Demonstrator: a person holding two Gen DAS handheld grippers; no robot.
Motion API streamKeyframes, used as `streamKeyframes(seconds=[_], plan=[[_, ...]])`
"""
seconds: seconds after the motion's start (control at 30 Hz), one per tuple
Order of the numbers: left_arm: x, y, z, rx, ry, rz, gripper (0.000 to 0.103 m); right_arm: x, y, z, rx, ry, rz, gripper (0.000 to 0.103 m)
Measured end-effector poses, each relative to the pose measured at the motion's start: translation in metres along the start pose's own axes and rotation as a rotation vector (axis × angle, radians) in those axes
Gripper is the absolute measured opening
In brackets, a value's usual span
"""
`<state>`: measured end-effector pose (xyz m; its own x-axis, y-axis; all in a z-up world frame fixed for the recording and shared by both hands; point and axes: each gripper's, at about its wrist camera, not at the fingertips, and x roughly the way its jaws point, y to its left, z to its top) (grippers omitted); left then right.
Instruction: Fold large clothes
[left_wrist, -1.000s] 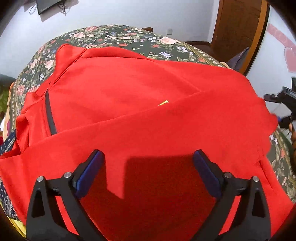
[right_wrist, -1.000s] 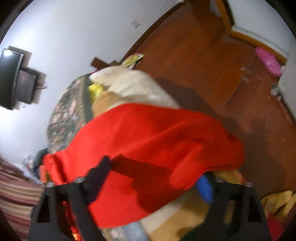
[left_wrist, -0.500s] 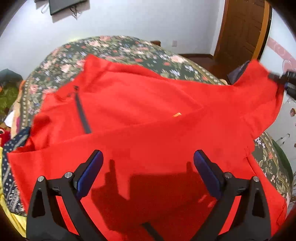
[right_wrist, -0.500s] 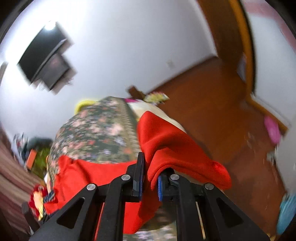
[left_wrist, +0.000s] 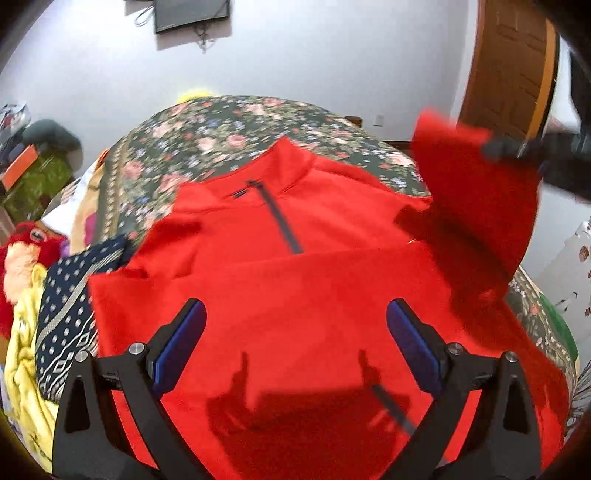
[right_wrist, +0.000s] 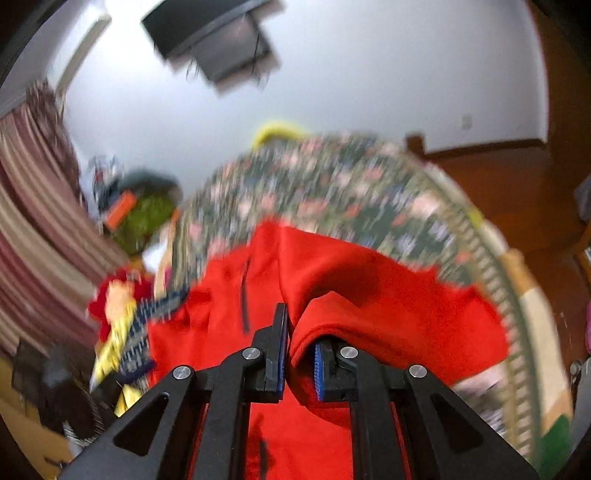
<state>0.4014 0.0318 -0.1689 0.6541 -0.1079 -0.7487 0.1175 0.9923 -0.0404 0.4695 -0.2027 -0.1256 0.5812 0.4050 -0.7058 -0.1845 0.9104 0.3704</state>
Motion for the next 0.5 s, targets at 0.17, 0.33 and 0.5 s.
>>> streamKeyframes(seconds=[0.17, 0.33, 0.5], plan=[[-0.005, 0.036, -0.023, -0.053, 0.025, 0.017, 0.099, 0.066, 0.022, -0.053, -0.025, 0.165, -0.039, 0.009], [-0.004, 0.066, -0.047, -0.103, 0.062, 0.032, 0.099, 0.096, 0.019, -0.09, -0.01, 0.279, -0.085, 0.009], [-0.001, 0.081, -0.071, -0.139, 0.103, 0.035, 0.099, 0.112, 0.0, -0.109, 0.108, 0.433, -0.085, 0.009]])
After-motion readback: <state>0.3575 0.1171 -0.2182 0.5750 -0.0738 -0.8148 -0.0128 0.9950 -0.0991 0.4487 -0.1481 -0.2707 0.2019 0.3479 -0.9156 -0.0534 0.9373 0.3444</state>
